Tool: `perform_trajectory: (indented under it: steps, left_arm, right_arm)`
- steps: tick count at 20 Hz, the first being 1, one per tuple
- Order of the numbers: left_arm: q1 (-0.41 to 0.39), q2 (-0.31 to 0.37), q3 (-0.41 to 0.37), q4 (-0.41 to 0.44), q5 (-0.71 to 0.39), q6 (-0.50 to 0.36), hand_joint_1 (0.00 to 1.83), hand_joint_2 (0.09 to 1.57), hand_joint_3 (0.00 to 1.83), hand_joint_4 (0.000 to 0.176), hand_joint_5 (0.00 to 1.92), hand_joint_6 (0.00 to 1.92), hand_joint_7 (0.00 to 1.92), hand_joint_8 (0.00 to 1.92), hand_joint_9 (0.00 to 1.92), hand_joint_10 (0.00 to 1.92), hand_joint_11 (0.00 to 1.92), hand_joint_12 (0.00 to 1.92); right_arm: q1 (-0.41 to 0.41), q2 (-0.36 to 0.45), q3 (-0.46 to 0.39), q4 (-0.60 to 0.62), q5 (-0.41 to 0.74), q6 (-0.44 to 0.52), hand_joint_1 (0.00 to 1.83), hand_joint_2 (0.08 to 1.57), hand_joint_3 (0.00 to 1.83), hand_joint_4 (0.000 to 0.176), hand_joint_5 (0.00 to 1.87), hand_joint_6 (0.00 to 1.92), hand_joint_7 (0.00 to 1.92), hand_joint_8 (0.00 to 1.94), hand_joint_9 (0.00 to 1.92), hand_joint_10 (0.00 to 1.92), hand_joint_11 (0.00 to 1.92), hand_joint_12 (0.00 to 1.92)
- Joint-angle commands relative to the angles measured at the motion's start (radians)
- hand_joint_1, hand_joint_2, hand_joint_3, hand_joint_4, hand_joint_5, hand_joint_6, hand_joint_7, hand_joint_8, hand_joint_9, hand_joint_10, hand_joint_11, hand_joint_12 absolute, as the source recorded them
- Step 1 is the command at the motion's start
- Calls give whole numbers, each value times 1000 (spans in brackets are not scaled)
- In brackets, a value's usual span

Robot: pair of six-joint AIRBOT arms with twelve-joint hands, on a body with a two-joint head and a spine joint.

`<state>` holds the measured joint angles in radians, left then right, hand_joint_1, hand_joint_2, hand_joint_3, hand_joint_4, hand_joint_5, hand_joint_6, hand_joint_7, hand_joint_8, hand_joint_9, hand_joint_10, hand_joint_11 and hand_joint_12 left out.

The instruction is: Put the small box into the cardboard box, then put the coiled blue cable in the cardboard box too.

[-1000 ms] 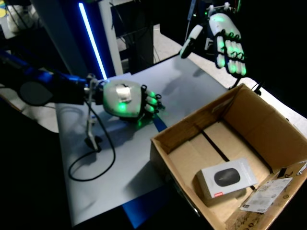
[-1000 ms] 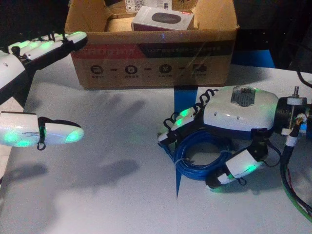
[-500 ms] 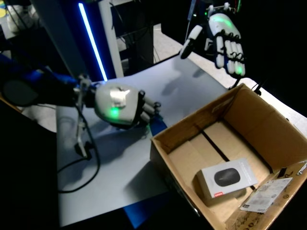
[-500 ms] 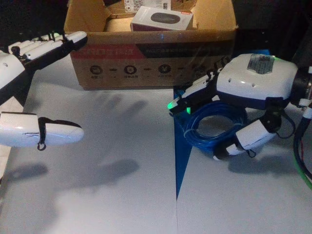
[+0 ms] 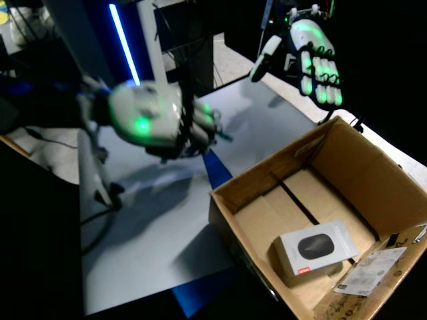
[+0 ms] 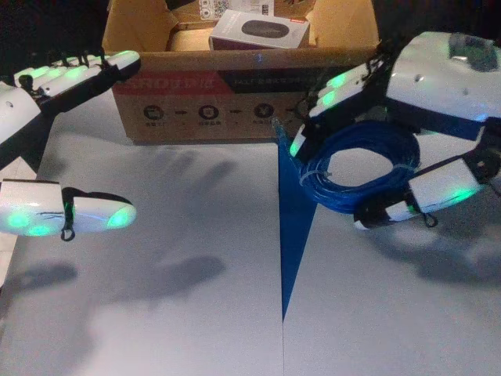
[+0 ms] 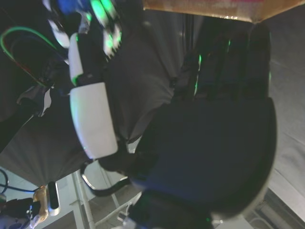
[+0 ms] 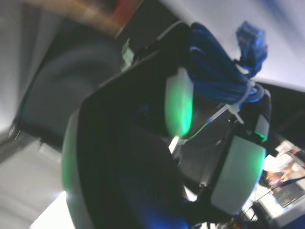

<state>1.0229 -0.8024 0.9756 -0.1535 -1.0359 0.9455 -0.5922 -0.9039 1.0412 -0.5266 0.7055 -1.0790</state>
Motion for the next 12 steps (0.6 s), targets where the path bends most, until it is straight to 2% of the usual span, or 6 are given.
perform_trajectory:
  steps: [1,3,5,6,9,12]
  left_arm:
    - [-10,-5,5,-7,-122,-6,510,873,4,175,67,0,109,0,72,0,97,5]
    - [-10,-5,6,-7,-123,-6,495,876,4,176,52,2,105,1,59,0,83,0]
    - [-11,-6,7,-7,-124,-6,512,877,2,174,65,5,106,1,60,1,86,2]
    - [-10,-7,8,-7,-124,-6,484,878,2,172,78,8,110,2,71,4,107,11]
    - [-17,-15,14,-1,-120,-6,463,883,3,176,81,5,101,0,72,2,107,12]
    - [-24,-17,16,7,-115,-6,500,880,1,176,93,7,91,0,64,0,102,10]
  right_arm:
    - [29,12,-3,60,148,0,1474,1304,8,0,889,1899,1396,1941,1697,1921,1819,1921]
    - [63,30,-5,73,161,0,1074,1307,16,0,653,1584,1289,1941,1656,1921,1807,1921]
    - [105,37,0,79,162,-1,1072,1294,14,0,663,1539,1204,1941,1610,1921,1782,1921]
    - [128,37,10,84,162,-1,1545,1251,0,0,799,1905,1182,1941,1603,1921,1778,1921]
    - [181,24,45,112,162,-1,1628,1226,0,0,1162,1921,1419,1941,1738,1921,1798,1921]
    - [231,-12,101,144,144,-2,1812,1114,0,0,1134,1921,1427,1941,1723,1921,1745,1921]
